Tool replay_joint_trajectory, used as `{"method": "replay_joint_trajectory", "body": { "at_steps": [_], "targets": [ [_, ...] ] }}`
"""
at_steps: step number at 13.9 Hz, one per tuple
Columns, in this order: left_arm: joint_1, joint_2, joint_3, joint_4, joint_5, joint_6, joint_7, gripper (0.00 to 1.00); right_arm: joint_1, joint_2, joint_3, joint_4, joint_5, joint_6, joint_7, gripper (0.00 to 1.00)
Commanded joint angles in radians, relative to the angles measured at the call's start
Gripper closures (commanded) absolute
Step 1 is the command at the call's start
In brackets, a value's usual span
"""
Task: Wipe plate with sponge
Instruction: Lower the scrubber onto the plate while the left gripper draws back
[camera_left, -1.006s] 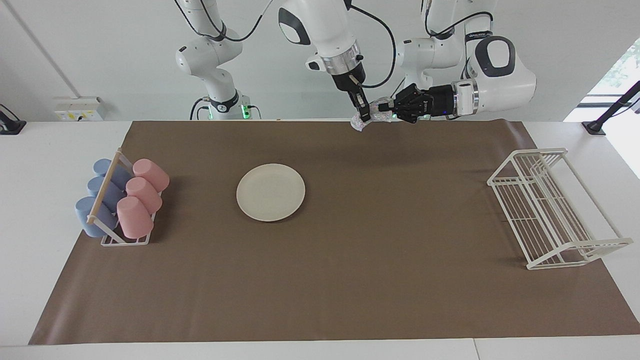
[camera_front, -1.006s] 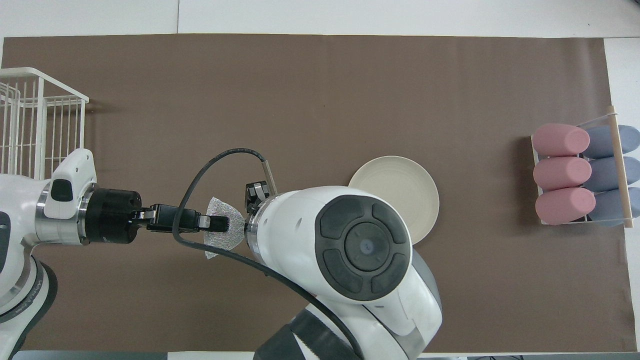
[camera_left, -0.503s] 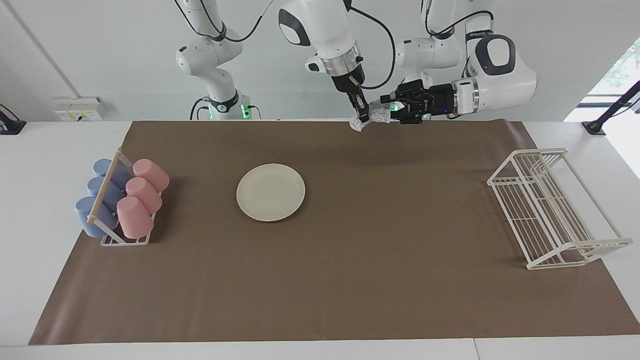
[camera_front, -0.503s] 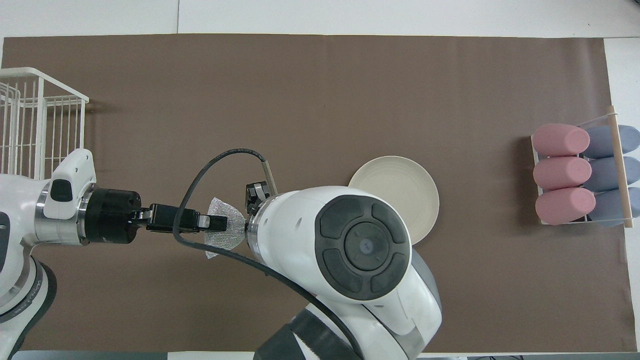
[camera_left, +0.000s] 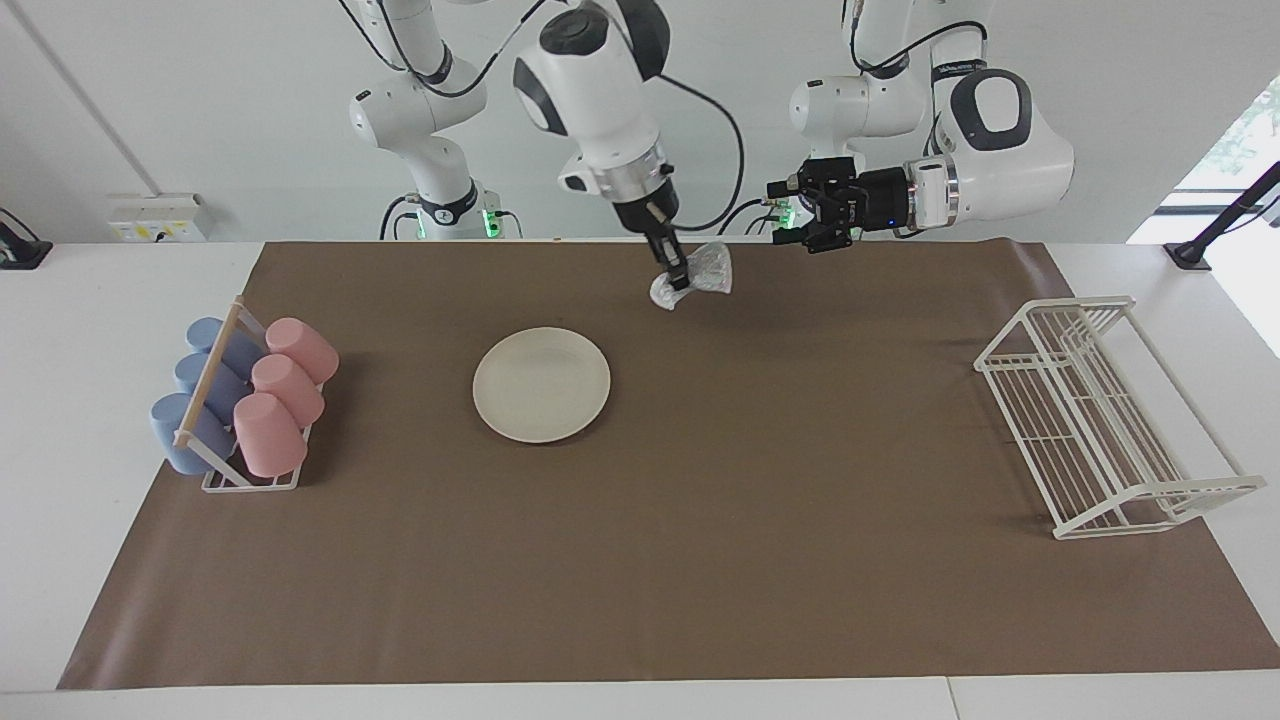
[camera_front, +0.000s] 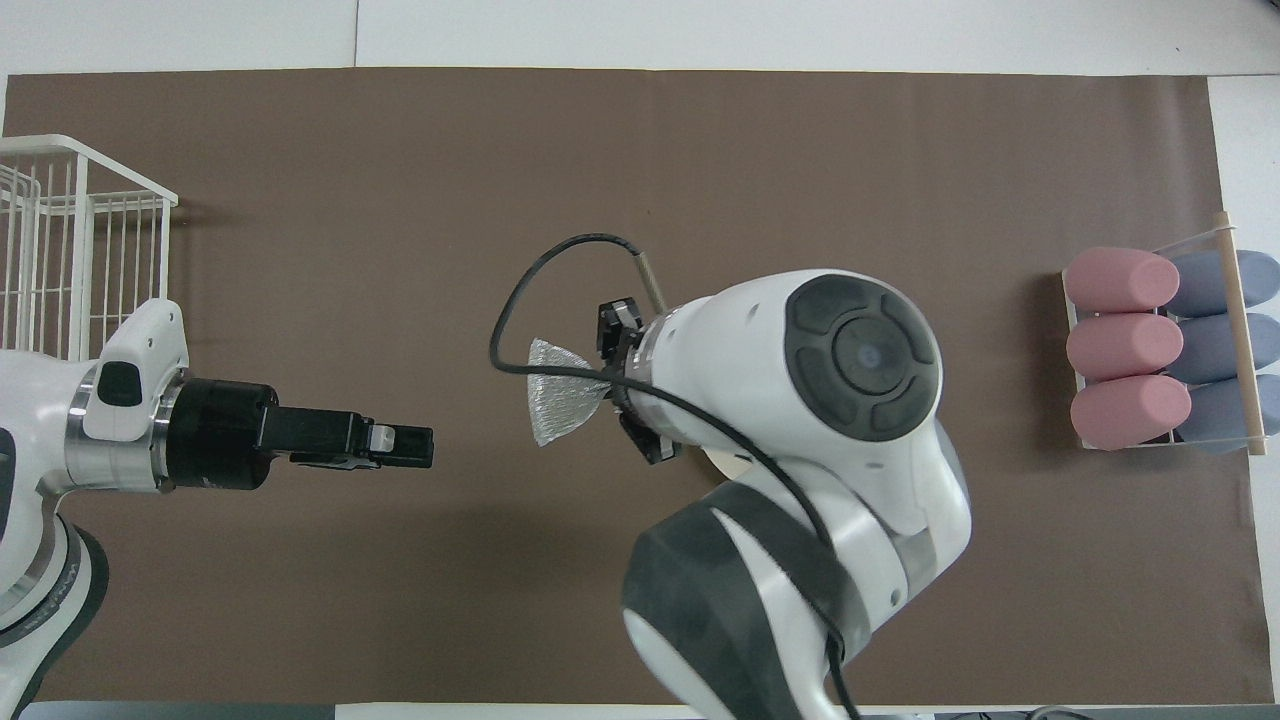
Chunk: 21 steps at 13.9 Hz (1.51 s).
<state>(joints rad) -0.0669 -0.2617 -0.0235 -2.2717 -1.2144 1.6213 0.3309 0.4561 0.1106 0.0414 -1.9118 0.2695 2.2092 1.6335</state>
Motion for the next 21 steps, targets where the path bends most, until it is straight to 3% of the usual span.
{"method": "replay_joint_trajectory", "body": {
  "at_steps": [1,2,8,12,18,21],
  "targets": [
    [0.010,-0.013,-0.001,-0.005,0.086,0.046,-0.036,0.00,0.003,-0.025,0.015,-0.224,-0.006,0.230,-0.035,1.00],
    [0.012,-0.013,-0.001,-0.003,0.139,0.058,-0.041,0.00,-0.014,-0.029,0.015,-0.280,-0.006,0.306,-0.050,1.00],
    [0.065,-0.002,0.001,0.029,0.441,0.111,-0.081,0.00,-0.063,-0.011,0.017,-0.374,-0.003,0.317,-0.182,1.00],
    [0.055,0.064,-0.003,0.136,0.787,0.175,-0.223,0.00,-0.092,-0.002,0.017,-0.417,-0.003,0.325,-0.277,1.00],
    [0.070,0.067,-0.003,0.129,0.913,0.230,-0.265,0.00,-0.253,0.017,0.015,-0.428,-0.001,0.331,-0.636,1.00],
    [0.065,0.065,-0.004,0.129,0.914,0.229,-0.267,0.00,-0.249,0.015,0.018,-0.431,0.002,0.339,-0.632,1.00]
  ]
}}
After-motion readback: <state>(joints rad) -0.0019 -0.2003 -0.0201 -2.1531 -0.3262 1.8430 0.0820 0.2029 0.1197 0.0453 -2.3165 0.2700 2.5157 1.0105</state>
